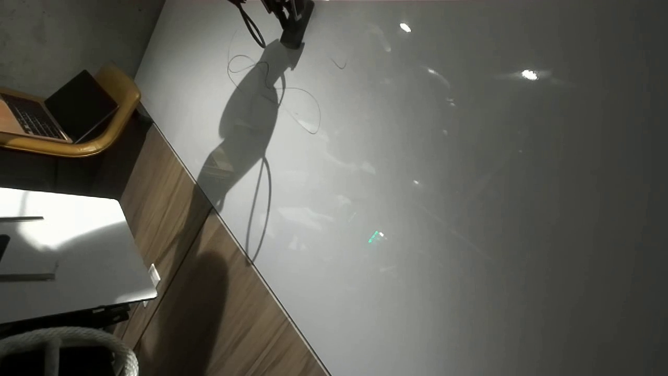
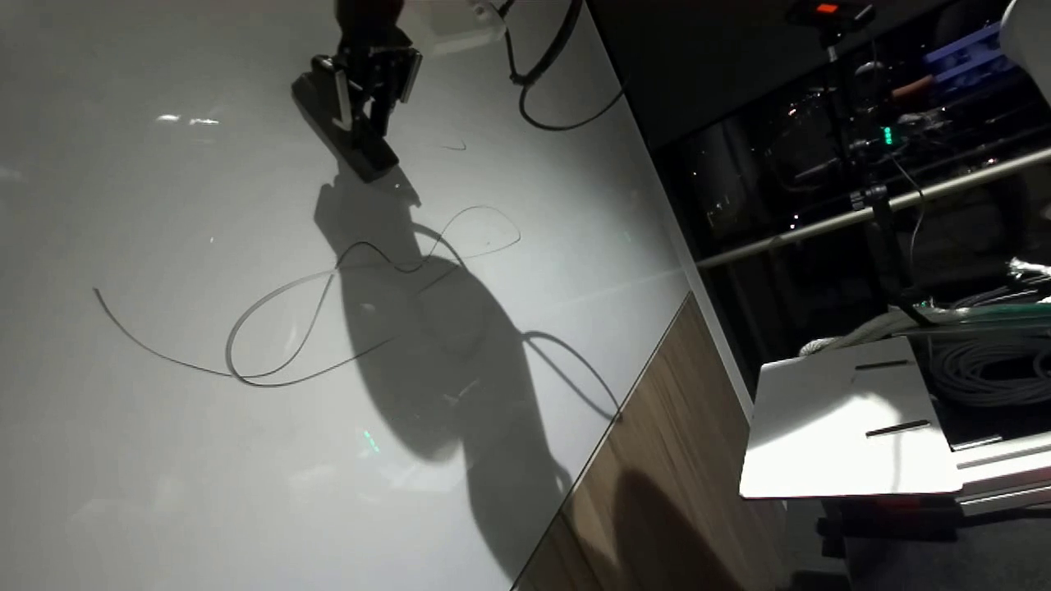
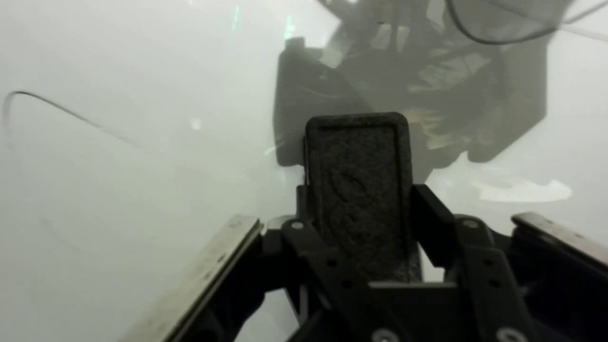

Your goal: Use the duster to erase the markings on the whiteboard

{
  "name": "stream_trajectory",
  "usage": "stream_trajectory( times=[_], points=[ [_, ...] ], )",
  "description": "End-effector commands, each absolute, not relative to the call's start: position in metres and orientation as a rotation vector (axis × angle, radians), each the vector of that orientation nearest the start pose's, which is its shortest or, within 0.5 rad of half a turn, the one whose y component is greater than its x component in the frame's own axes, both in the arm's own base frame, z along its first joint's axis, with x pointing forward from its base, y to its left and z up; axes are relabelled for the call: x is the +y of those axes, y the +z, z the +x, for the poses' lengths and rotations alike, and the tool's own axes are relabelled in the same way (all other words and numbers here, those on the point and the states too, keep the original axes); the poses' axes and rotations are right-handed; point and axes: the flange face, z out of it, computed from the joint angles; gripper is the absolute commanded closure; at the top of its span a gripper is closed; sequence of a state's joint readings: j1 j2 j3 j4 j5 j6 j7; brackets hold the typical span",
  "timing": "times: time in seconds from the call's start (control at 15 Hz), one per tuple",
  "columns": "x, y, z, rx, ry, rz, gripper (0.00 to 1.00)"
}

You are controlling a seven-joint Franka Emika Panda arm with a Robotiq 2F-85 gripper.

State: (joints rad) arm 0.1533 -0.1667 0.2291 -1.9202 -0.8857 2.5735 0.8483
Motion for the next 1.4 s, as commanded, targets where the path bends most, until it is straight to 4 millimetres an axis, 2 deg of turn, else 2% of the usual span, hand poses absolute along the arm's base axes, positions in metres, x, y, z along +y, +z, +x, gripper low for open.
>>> stream_trajectory(
  times=[0.0,0.4,0.6,0.73,0.87,1.07,1.33],
  points=[
    [0.141,0.657,0.516,-0.062,-1.734,-2.954,0.73],
    [0.003,0.677,0.507,0.227,-1.777,-2.976,0.73],
    [-0.036,0.679,0.502,0.349,-1.769,-2.959,0.73],
    [-0.040,0.671,0.500,0.397,-1.737,-2.954,0.73],
    [-0.029,0.660,0.498,0.397,-1.709,-2.955,0.73],
    [-0.004,0.645,0.503,0.354,-1.669,-2.954,0.73],
    [0.026,0.642,0.515,0.274,-1.663,-2.943,0.73]
  ],
)
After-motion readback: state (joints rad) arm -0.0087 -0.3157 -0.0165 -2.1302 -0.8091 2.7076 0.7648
